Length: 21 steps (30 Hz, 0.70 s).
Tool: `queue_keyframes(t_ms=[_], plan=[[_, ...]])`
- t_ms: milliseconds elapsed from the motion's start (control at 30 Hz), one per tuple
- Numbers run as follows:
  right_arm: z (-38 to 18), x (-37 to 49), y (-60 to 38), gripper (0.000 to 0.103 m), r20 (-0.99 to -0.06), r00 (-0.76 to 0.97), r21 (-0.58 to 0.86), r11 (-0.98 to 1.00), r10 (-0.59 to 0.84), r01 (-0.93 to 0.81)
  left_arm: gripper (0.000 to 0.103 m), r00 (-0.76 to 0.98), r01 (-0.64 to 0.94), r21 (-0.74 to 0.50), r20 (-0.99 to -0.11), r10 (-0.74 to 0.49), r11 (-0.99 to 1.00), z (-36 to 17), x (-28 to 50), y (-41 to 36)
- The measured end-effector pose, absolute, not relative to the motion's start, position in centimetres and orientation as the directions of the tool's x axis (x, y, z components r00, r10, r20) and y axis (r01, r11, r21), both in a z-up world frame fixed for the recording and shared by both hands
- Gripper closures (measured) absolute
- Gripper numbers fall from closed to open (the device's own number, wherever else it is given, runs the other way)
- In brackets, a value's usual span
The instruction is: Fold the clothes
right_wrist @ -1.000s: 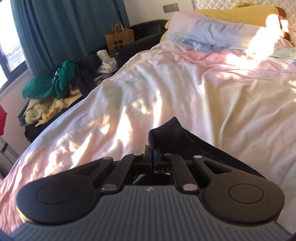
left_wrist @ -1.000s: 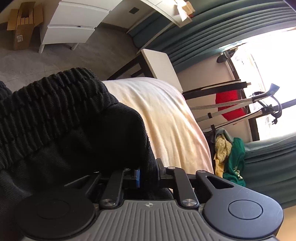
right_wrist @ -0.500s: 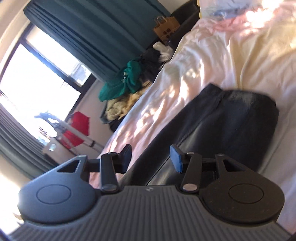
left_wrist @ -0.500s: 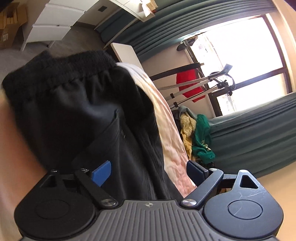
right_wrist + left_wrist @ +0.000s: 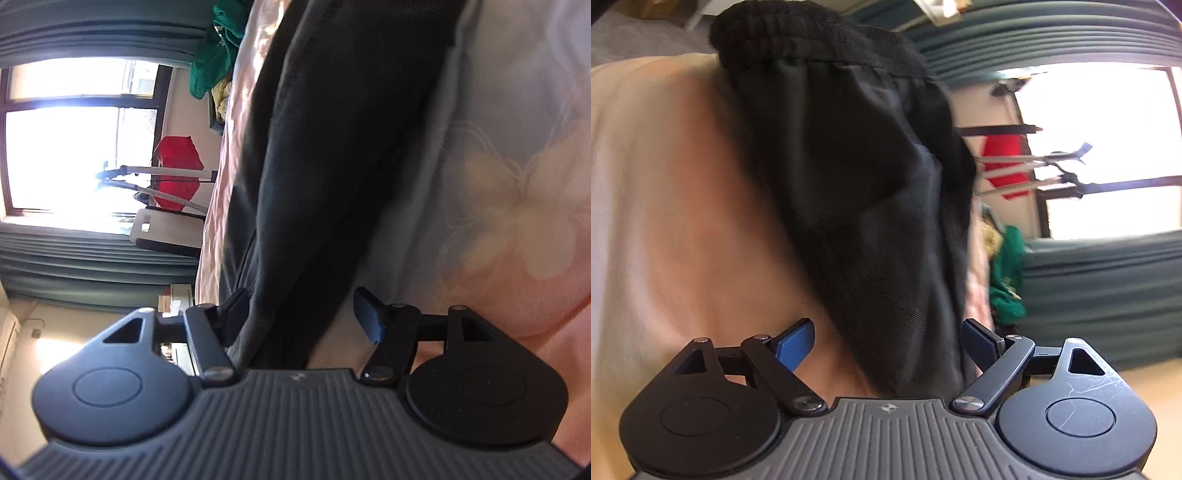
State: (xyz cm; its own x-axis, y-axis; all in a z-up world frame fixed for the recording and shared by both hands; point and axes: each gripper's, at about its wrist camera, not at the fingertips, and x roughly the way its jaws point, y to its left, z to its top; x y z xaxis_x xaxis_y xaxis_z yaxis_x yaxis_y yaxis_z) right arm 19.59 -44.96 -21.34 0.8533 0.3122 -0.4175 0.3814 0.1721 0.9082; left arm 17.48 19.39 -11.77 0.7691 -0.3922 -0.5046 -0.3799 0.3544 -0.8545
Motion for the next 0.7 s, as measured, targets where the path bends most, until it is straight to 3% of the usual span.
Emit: queue_keyframes(t_ms=[100, 200, 267, 300, 367, 467, 600, 700], plan=[[-22.4, 21.3, -44.4, 0.037, -0.403, 0.855, 0.915, 0.180, 0.328, 0.362, 0.021, 0.792, -0.373, -0.862, -0.488, -0.366, 0.342, -13.2, 19.2, 19.7], [-22.6, 22.4, -44.7, 0.037, -0.368, 0.889, 0.929, 0.150, 0.273, 0.338, 0.037, 0.848, -0.308, -0.886, -0.421, -0.322, 0.347, -13.0, 20.6, 20.2], [-22.6, 22.7, -45.7, 0.037, -0.362, 0.910, 0.930, 0.141, 0.201, 0.339, 0.055, 0.864, -0.282, -0.888, -0.399, -0.308, 0.362, -13.2, 21.5, 20.6], [-22.6, 22.8, -46.3, 0.037, -0.359, 0.919, 0.931, 0.134, 0.165, 0.340, 0.058, 0.866, -0.283, -0.890, -0.397, -0.304, 0.356, -13.5, 21.7, 20.8], [-22.7, 22.8, -47.6, 0.037, -0.348, 0.932, 0.934, 0.114, 0.098, 0.337, 0.078, 0.872, -0.286, -0.896, -0.390, -0.297, 0.340, -14.1, 22.1, 21.0], [-22.5, 22.4, -50.3, 0.037, -0.332, 0.942, 0.937, 0.103, -0.041, 0.335, 0.086, 0.885, -0.262, -0.898, -0.370, -0.283, 0.353, -13.8, 22.4, 21.2], [-22.4, 22.8, -53.6, 0.043, -0.346, 0.931, 0.924, 0.128, -0.116, 0.360, 0.092, 0.901, -0.237, -0.912, -0.335, -0.276, 0.335, -12.8, 21.9, 21.3], [-22.1, 22.7, -55.4, 0.064, -0.376, 0.912, 0.901, 0.164, -0.167, 0.401, 0.094, 0.911, -0.223, -0.926, -0.308, -0.272, 0.304, -12.1, 21.3, 21.4]])
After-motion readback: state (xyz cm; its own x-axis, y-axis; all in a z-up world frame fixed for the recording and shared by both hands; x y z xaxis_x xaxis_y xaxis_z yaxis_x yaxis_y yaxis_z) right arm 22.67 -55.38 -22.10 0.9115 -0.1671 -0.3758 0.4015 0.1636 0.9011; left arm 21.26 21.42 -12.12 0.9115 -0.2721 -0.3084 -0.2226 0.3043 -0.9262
